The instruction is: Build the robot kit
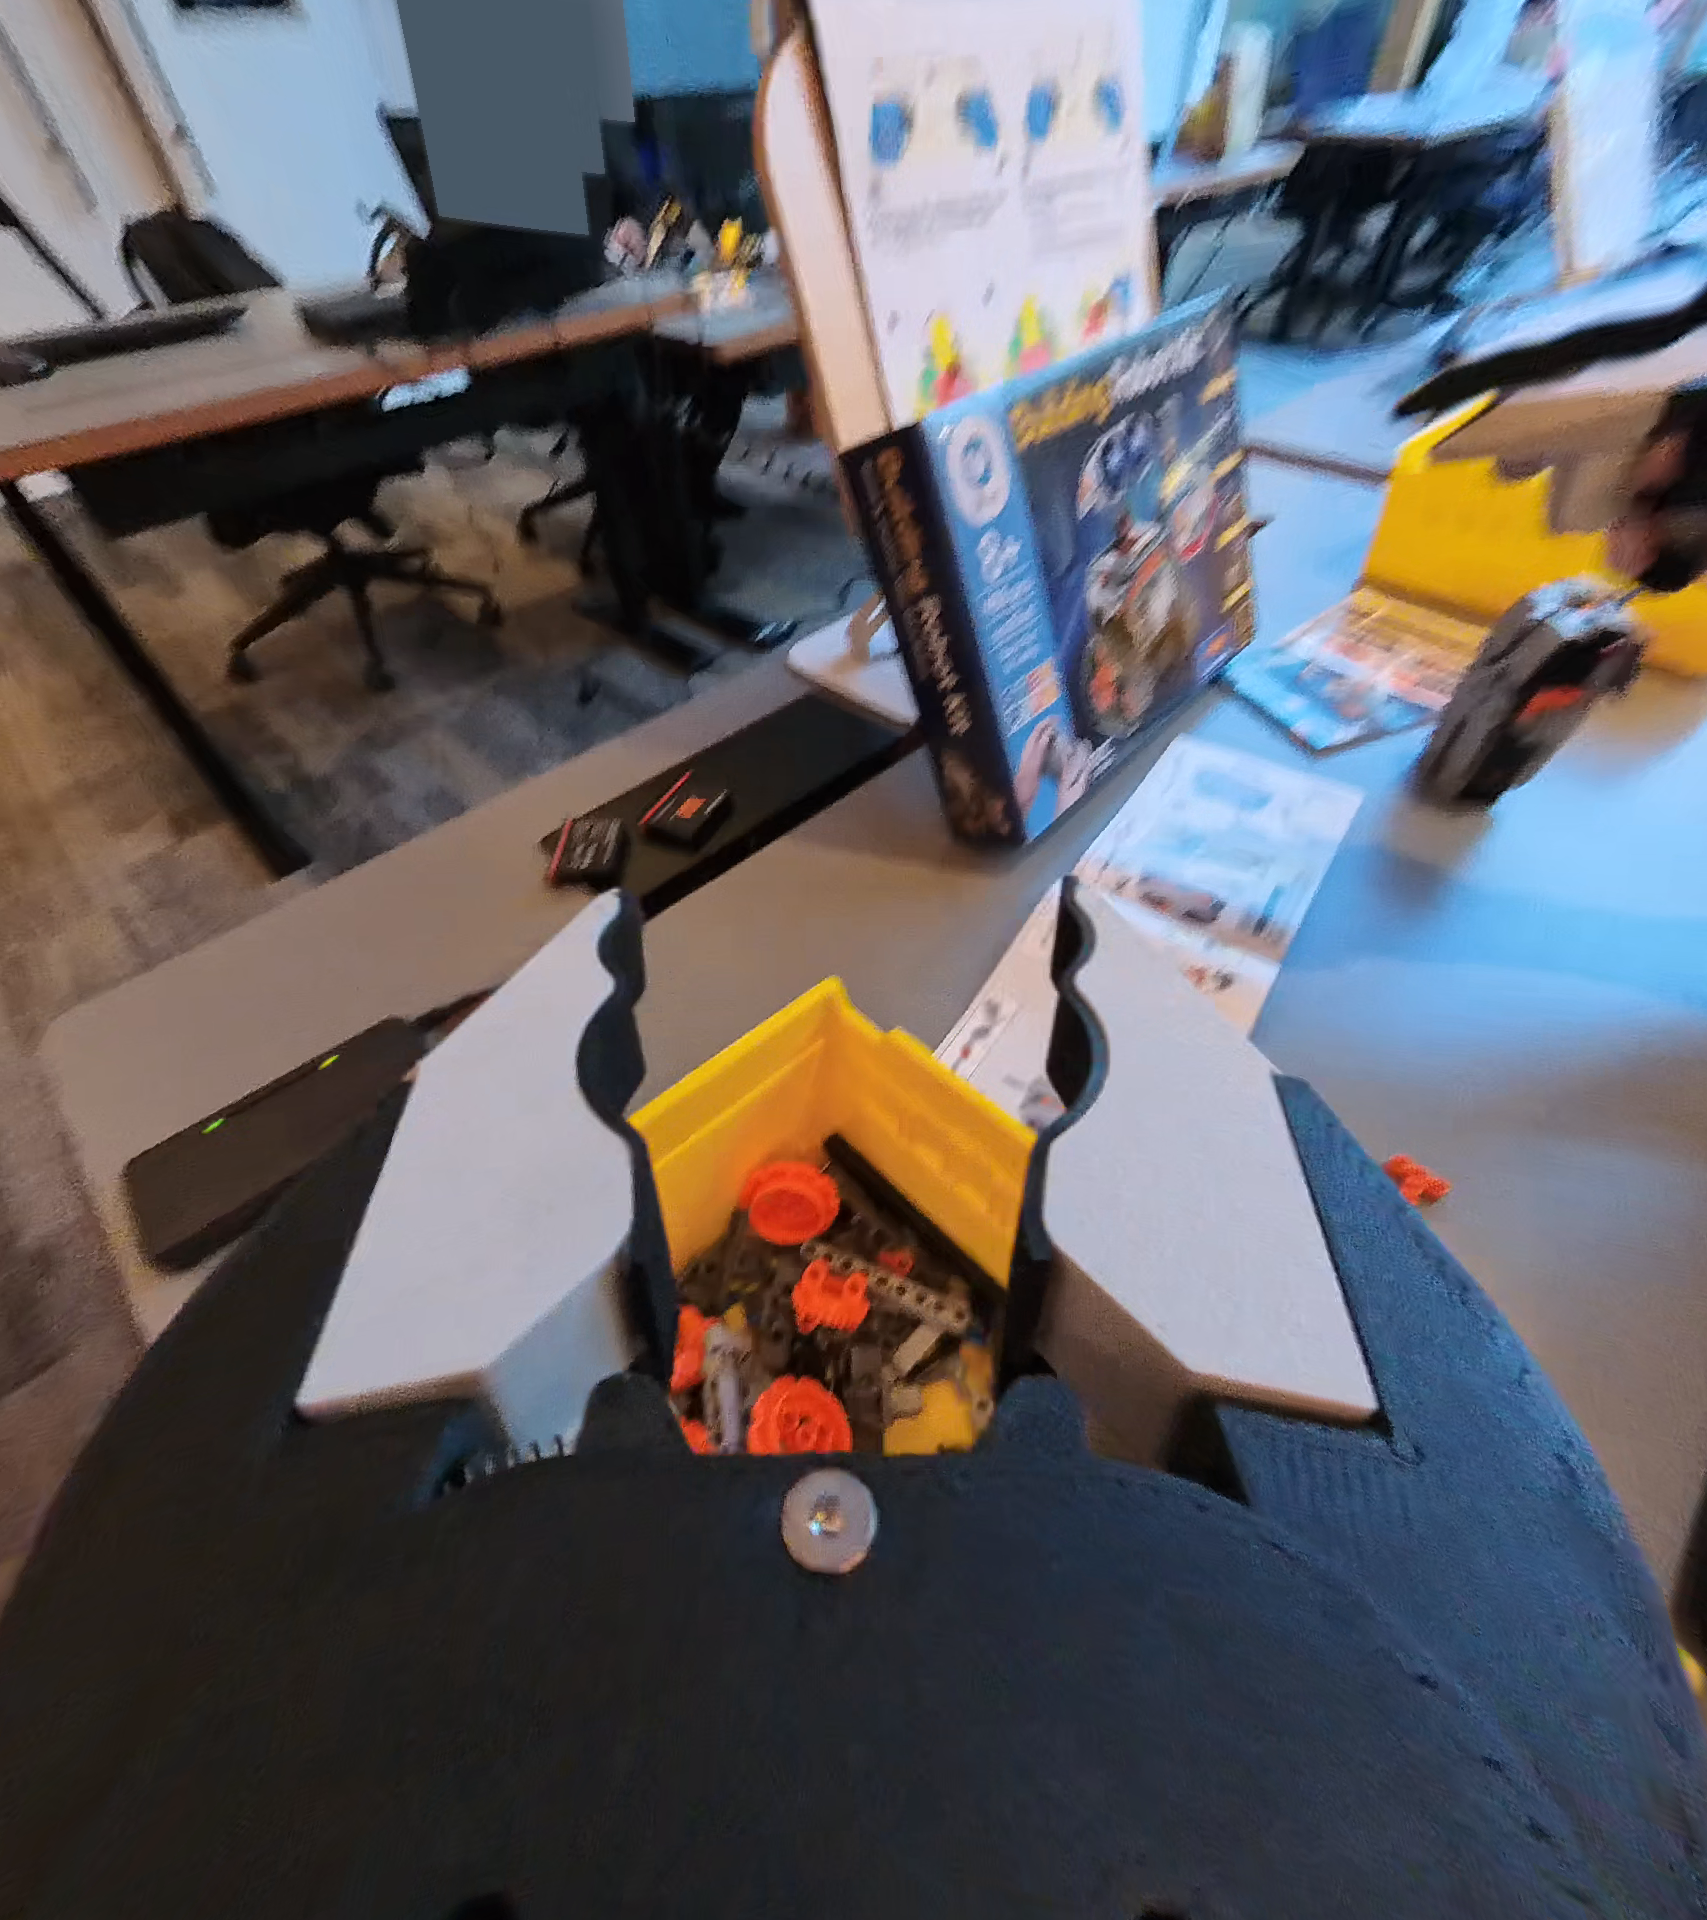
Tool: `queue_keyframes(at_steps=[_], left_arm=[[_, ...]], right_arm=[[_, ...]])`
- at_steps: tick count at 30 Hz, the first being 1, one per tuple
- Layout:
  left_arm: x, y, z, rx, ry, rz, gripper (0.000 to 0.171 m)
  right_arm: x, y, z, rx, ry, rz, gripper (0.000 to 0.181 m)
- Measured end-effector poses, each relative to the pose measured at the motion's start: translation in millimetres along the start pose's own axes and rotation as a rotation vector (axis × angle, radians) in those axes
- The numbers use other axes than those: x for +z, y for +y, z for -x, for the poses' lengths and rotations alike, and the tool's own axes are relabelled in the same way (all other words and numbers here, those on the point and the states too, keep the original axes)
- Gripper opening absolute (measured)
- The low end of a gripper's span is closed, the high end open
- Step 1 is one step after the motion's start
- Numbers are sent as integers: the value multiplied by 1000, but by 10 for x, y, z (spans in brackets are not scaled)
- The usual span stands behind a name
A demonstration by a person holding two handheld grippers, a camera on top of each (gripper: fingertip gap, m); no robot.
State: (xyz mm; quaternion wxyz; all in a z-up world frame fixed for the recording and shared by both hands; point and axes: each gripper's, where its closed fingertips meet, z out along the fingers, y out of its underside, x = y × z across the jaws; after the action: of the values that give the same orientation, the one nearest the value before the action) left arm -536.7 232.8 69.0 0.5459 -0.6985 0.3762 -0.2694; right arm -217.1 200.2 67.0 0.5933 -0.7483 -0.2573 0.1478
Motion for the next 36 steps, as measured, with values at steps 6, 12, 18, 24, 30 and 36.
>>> queue_keyframes(at_steps=[6,12,18,24,30,36], left_arm=[[21,74,32,-34,78,-8,65],[112,1163,65,31,14,601,17],[333,1646,84,-157,44,792,10],[328,1841,-7,-54,53,923,14],[372,1979,-22,-8,45,1002,18],[367,2152,38,8,16,1086,20]], right_arm=[[-6,2,12,-115,27,-4,29],[103,161,141,-111,-48,63,30],[149,277,130,-157,-21,134,29],[40,205,76,-169,-1,125,29],[22,251,17,-154,-2,146,29],[50,339,-18,-175,10,189,29]])
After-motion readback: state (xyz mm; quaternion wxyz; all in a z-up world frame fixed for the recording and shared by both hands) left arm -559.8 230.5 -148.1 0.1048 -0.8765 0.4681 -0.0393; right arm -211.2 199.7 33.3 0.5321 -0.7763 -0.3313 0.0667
